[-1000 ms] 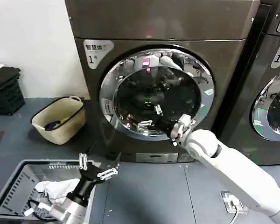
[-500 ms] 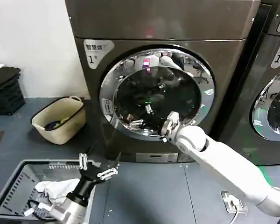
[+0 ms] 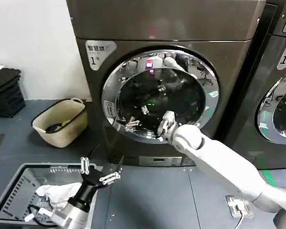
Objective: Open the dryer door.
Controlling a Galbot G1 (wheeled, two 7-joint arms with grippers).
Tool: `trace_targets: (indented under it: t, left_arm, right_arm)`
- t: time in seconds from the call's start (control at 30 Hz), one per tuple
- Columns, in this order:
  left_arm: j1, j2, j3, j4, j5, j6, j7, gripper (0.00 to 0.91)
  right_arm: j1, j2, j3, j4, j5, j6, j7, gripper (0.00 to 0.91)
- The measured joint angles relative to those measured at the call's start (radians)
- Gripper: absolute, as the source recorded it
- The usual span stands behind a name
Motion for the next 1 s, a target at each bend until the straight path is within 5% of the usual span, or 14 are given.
trace_targets:
  t: [1.0]
  left_arm:
    - [-0.005, -0.005, 0.003, 0.000, -0.002, 0.000, 0.004, 0.907]
  right_arm:
    - [0.070, 0.127, -0.055, -0.163, -0.028, 0.008, -0.025, 0.907]
